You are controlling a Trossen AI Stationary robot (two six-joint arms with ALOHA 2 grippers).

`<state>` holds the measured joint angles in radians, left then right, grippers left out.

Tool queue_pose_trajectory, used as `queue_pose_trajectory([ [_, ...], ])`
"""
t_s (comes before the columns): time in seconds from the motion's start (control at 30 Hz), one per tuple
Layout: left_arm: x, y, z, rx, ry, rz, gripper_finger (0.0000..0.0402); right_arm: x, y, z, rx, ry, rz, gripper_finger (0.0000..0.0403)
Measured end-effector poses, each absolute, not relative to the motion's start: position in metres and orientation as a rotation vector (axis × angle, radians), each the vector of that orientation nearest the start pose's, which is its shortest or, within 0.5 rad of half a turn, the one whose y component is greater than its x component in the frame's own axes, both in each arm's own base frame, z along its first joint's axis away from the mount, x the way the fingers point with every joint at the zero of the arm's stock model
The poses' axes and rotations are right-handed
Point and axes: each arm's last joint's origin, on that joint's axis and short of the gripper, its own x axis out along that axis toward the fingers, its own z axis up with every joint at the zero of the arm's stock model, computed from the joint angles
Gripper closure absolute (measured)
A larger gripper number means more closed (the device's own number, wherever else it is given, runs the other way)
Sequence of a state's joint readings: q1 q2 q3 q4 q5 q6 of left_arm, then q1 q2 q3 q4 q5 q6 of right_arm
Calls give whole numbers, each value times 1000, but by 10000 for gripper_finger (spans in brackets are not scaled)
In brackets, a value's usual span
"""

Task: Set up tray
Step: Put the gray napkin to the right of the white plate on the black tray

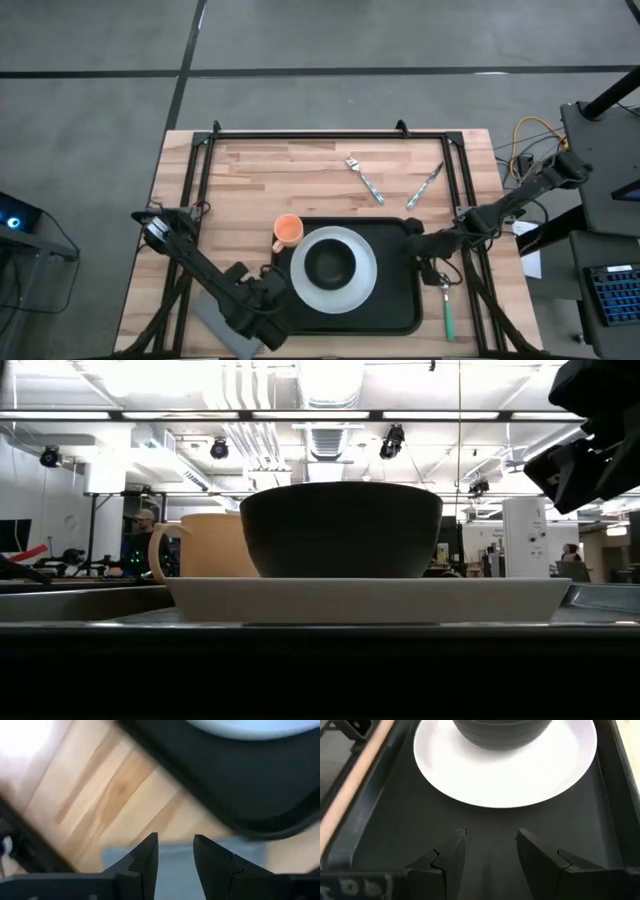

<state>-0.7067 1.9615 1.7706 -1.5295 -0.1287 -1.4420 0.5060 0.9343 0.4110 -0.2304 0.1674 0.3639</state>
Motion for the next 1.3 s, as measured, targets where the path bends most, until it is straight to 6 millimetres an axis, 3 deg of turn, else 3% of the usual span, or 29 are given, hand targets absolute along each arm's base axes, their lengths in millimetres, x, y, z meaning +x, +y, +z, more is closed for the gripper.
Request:
queue_pose_trajectory([
  [0.2,251,-219,236,-496,1472,419,297,151,78,174,91,834,170,239],
  [0.33,224,-200,225,-530,1513,376,297,150,78,171,82,853,166,239],
  [0.47,196,-180,218,-632,1584,459,297,150,78,171,83,851,166,239],
  [0.63,177,-163,212,-757,1572,579,297,150,78,170,80,857,164,239],
  [1.3,151,-145,167,-815,1675,800,296,144,75,153,82,906,134,239],
])
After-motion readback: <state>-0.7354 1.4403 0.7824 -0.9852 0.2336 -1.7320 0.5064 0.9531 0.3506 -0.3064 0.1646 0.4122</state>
